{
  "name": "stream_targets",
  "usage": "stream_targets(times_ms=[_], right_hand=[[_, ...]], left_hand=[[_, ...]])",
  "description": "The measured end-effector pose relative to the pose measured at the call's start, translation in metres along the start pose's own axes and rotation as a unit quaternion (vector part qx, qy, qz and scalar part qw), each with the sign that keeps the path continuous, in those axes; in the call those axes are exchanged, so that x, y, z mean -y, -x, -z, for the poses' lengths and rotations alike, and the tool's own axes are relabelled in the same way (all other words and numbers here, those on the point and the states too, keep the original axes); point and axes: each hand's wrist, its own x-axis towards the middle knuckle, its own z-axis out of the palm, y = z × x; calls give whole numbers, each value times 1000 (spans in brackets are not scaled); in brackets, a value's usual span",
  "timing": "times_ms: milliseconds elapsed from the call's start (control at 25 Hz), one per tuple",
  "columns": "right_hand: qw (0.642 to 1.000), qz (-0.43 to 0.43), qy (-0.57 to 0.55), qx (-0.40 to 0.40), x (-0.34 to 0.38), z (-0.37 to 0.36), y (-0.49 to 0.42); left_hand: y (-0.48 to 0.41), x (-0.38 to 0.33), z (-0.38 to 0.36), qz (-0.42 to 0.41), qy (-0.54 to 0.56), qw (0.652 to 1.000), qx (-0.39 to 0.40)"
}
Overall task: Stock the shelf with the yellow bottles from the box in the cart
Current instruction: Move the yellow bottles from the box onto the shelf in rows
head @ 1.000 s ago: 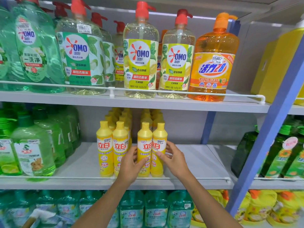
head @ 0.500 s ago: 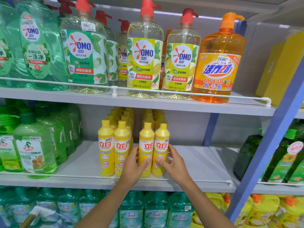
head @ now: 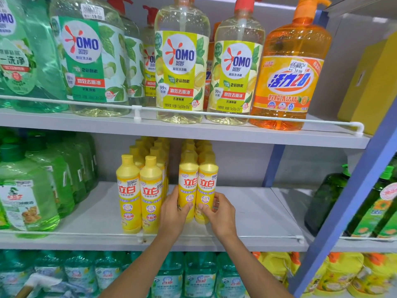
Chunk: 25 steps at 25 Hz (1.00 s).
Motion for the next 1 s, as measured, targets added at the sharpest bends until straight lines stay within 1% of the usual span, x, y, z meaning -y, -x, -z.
stream_targets(times_ms=[200,360,480,560,720,880,1000], right_hand=[[1000,2,16,-7,-6,-6,-16],[1000,5,17,-8,-10,-7,-15],[1000,7,24,3,-6,-4,-14],[999,17,32,5,-3,-1,-15],[999,25,35,-5,2,3,-19],[999,18,30,11,5,4,-20],[999,11,36,16,6,6,-19]], left_hand=[[-10,2,-10,46,10,999,-23],[-9,4,-14,51,4,998,-32],[-9,0,-13,54,-22,996,-60],[-11,-4,-12,52,-12,996,-72],[-14,-5,-13,49,-4,996,-78],[-13,-8,-15,52,-27,995,-82],[-13,-14,-14,68,-54,993,-78]])
